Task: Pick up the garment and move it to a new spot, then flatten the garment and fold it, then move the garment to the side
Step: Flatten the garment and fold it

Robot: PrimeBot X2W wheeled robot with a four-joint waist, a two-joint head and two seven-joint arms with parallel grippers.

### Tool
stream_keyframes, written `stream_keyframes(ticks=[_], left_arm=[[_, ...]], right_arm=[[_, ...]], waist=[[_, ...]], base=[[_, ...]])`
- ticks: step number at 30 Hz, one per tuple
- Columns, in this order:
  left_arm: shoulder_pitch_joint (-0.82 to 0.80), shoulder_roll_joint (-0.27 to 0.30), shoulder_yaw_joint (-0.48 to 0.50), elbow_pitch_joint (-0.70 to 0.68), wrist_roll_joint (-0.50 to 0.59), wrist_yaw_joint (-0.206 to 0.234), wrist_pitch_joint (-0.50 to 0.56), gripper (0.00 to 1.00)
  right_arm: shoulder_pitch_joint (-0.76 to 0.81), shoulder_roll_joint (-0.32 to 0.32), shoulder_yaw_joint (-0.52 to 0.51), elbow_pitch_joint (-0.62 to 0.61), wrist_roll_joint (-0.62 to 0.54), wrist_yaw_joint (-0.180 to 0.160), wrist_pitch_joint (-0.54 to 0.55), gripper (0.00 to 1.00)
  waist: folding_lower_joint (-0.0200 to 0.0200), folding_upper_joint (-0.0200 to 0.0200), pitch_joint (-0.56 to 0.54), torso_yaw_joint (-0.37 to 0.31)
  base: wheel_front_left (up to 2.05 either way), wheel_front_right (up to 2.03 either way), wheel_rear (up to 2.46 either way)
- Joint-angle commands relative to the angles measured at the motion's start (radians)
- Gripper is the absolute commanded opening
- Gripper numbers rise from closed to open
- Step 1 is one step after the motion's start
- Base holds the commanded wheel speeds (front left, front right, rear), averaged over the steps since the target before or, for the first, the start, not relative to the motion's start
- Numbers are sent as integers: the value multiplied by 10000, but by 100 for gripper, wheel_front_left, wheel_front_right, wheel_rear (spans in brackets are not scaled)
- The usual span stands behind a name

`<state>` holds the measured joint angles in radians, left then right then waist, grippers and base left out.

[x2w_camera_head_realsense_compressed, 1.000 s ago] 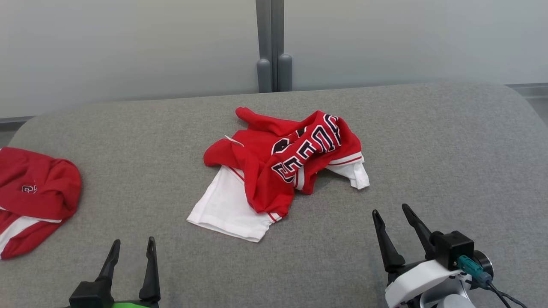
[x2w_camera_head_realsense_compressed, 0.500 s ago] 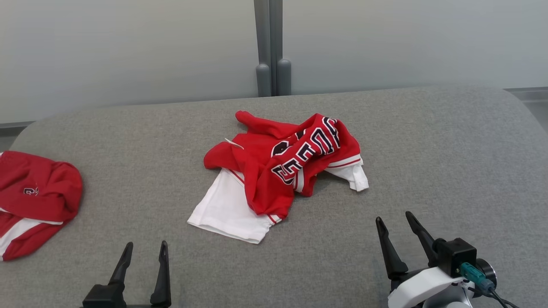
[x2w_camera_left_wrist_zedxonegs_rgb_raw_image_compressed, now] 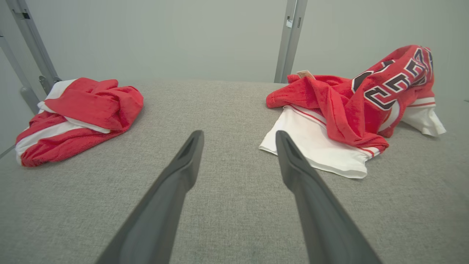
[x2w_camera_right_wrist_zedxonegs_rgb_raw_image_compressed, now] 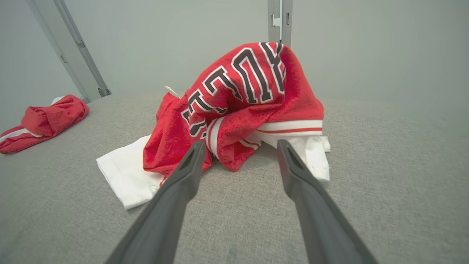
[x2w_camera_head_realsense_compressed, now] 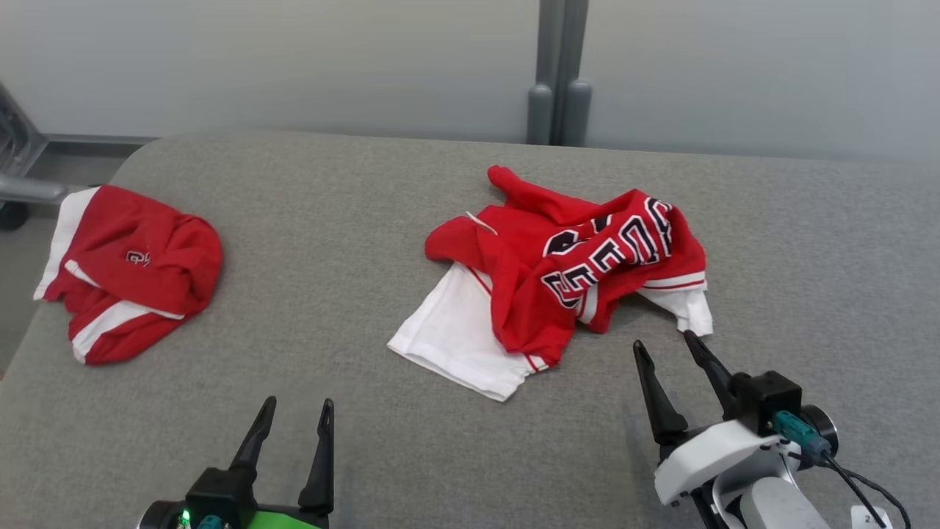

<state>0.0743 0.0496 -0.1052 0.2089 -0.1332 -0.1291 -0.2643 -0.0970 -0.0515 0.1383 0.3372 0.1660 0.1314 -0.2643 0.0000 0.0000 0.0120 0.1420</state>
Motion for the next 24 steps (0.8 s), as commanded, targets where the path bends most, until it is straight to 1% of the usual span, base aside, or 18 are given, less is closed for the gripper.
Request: stream_keyframes(ticks=[1, 5, 6, 11, 17, 19, 20, 21, 22, 23, 24], left_arm=[[-247, 24, -79, 51, -119, -27, -1, 100], [-433, 19, -212, 98, -263, -28, 0, 100], [-433, 19, -212, 98, -263, -28, 0, 100], [-589, 18, -385, 117, -467, -28, -1, 100], [-699, 16, -439, 137, -567, -28, 0, 100], [-751, 18, -427, 157, -586, -28, -1, 100], [-765, 18, -414, 172, -605, -28, -1, 100], [-784, 16, -416, 177, -611, -28, -1, 100], [-812, 16, -429, 164, -646, -28, 0, 100], [-846, 17, -448, 139, -694, -28, -1, 100], [-883, 16, -474, 111, -701, -28, -1, 100]], right_arm=[[-446, -82, 179, 233, -96, -14, -4, 100], [-971, -154, 375, 1107, -160, -14, -4, 100], [-971, -154, 375, 1107, -160, -14, -4, 100], [-1475, -131, 415, 2265, -56, -14, -4, 100], [-1875, -105, 484, 3132, 71, -14, -4, 100], [-2032, -96, 325, 3344, 72, -14, -4, 100], [-2043, -103, 120, 3518, 62, -15, -4, 88], [-2087, -95, -22, 3651, 15, -15, -1, 44], [-2151, -74, -167, 3751, -18, -17, 8, 7], [-2196, -70, -309, 3792, -4, -17, 8, 0], [-2233, -61, -419, 3805, -40, -17, 8, 0]], waist=[[0, 0, 750, 1238], [0, 0, 1190, 1964], [0, 0, 1190, 1964], [0, 0, 1532, 2628], [0, 0, 1686, 2919], [0, 0, 1693, 2945], [0, 0, 1691, 2944], [0, 0, 1693, 2943], [0, 0, 1698, 2939], [0, 0, 1708, 2928], [0, 0, 1717, 2905]], base=[[0, 0, 0], [0, 0, 0], [0, 0, 0], [0, 0, 0], [0, 0, 0], [0, 0, 0], [0, 0, 0], [0, 0, 0], [0, 0, 0], [0, 0, 0], [0, 0, 0]])
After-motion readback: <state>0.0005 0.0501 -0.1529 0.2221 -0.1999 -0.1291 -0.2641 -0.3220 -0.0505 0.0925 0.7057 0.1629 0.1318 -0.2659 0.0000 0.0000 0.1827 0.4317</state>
